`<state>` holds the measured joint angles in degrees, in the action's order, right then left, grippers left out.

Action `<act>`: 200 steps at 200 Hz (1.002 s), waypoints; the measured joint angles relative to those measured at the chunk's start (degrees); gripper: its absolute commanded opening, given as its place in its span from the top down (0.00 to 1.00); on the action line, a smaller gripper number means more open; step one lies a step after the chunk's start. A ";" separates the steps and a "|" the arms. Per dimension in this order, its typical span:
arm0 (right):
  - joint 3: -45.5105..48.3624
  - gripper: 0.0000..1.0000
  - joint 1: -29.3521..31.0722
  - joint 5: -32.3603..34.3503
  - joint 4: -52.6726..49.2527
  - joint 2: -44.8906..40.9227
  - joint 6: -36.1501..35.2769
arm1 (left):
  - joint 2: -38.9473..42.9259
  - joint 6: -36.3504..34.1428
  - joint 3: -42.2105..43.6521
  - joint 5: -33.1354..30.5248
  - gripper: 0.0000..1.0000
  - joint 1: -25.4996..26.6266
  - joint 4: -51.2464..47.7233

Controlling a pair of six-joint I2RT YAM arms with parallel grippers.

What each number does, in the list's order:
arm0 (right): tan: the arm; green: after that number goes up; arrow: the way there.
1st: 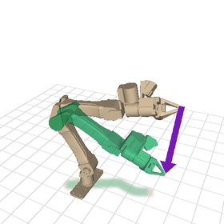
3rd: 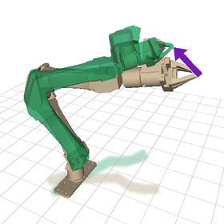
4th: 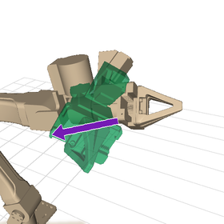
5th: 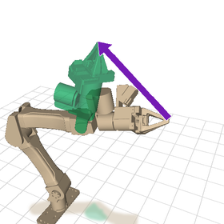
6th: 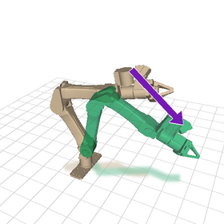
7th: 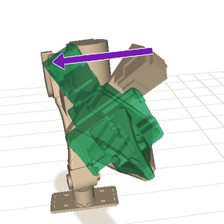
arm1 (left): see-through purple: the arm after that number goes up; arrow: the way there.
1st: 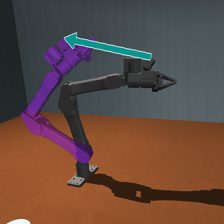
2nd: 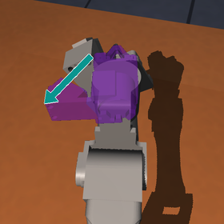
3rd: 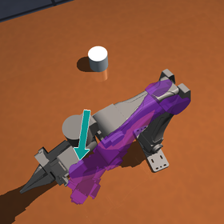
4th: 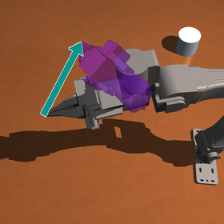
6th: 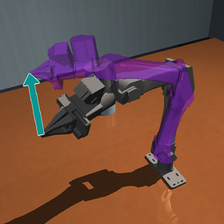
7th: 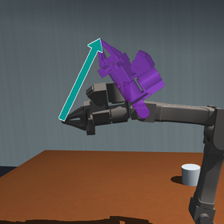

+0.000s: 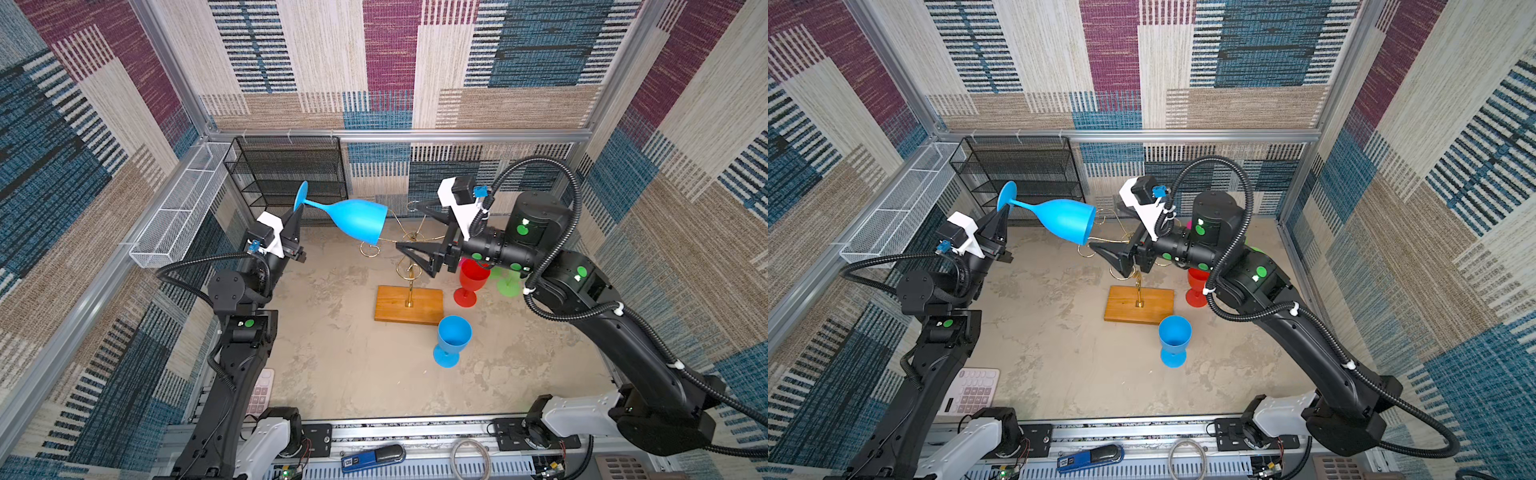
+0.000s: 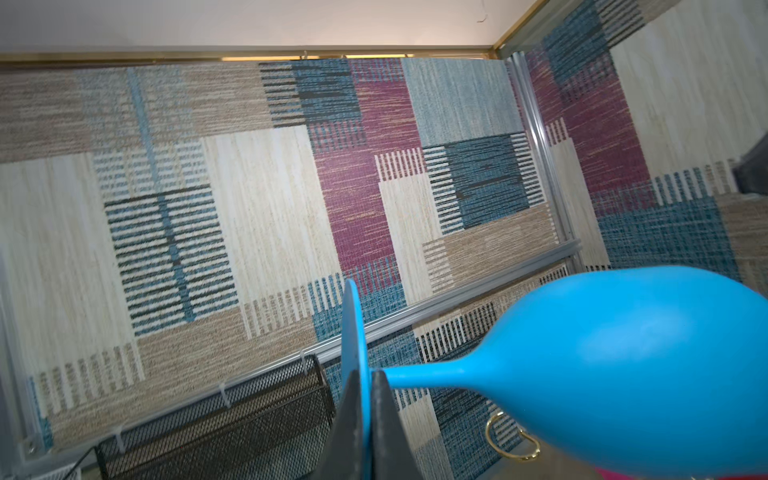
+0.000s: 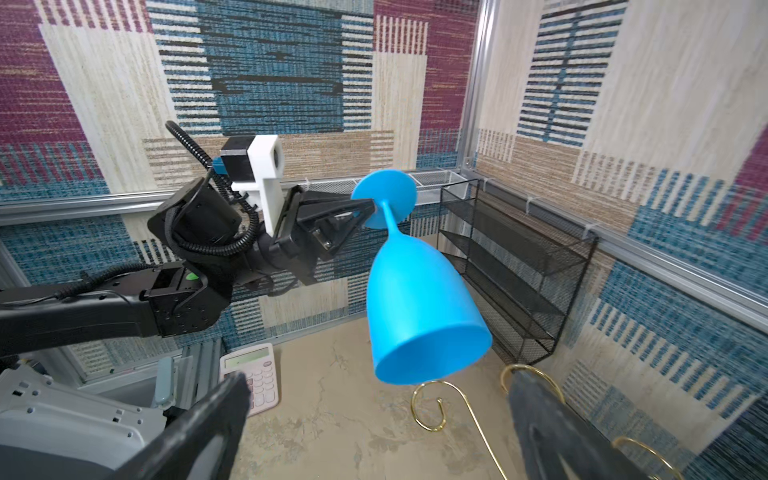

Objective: Take the wine glass off the wine glass rack

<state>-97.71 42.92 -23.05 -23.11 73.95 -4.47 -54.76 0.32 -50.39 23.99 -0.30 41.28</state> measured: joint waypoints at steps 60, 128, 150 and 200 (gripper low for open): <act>2.62 0.20 -2.16 -3.54 4.61 -0.83 3.19 | 0.02 24.26 5.81 0.33 1.00 -6.67 9.09; -1.86 0.26 -2.16 -3.23 6.97 9.11 8.50 | 0.00 35.87 10.78 2.84 1.00 -7.08 16.94; -5.20 0.30 -1.90 -2.78 7.37 12.55 10.01 | 0.37 36.46 11.61 3.21 1.00 -7.06 17.90; -11.72 0.38 1.29 -1.77 6.47 18.97 10.38 | 0.76 36.98 13.16 3.30 1.00 -7.06 19.28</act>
<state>-109.43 44.21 -24.82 -16.64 92.92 5.91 -54.00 37.30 -37.23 27.29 -7.35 60.55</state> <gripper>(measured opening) 0.632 0.065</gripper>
